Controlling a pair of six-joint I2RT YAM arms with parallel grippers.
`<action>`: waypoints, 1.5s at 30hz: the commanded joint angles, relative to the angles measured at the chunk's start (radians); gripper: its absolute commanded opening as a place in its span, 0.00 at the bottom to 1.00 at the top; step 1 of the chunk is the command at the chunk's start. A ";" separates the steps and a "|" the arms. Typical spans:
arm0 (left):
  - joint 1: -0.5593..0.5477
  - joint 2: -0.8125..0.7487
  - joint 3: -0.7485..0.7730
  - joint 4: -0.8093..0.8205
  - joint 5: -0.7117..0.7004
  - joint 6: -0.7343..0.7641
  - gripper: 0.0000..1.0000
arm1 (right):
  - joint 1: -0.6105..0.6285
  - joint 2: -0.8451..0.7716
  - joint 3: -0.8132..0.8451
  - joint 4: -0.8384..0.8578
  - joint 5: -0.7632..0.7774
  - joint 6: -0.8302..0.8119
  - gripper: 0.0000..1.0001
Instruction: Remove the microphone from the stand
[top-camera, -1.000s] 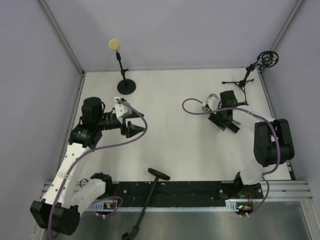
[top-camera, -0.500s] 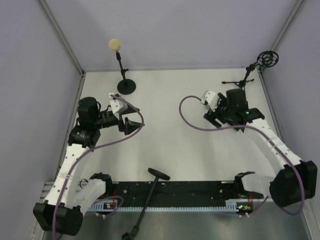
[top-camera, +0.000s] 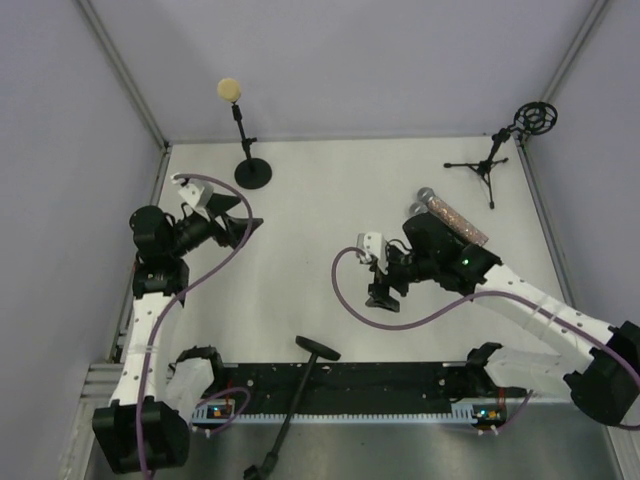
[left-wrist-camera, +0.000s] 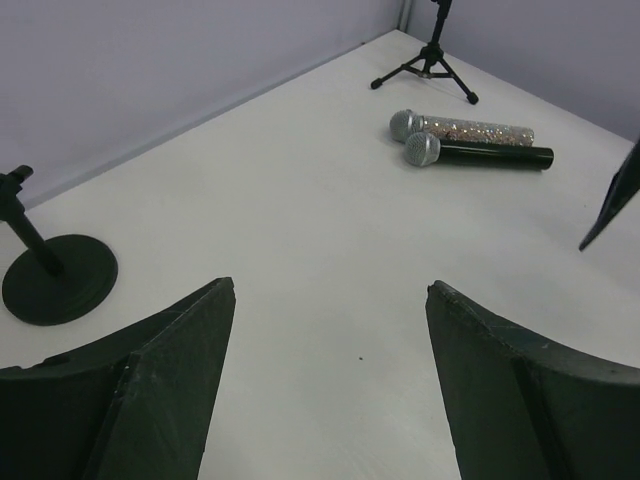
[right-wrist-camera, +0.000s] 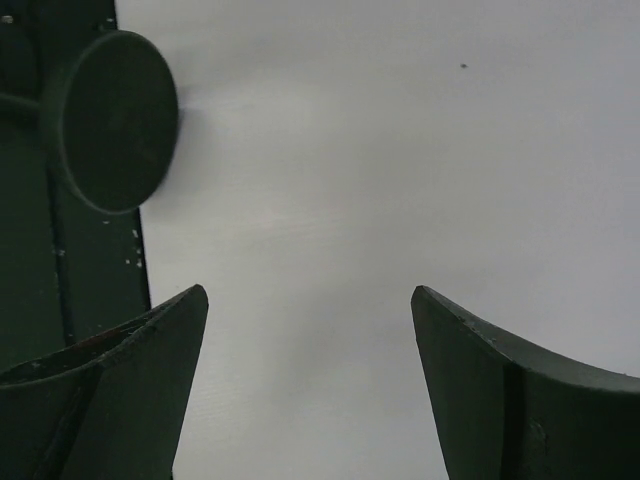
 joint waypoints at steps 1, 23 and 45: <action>0.027 -0.024 -0.032 0.177 -0.029 -0.102 0.83 | 0.138 0.054 0.071 0.023 -0.080 0.052 0.82; 0.107 -0.027 -0.106 0.307 -0.033 -0.174 0.84 | 0.517 0.443 0.258 0.047 0.095 0.264 0.75; 0.110 -0.015 -0.126 0.346 -0.022 -0.188 0.84 | 0.565 0.543 0.292 0.089 0.373 0.271 0.18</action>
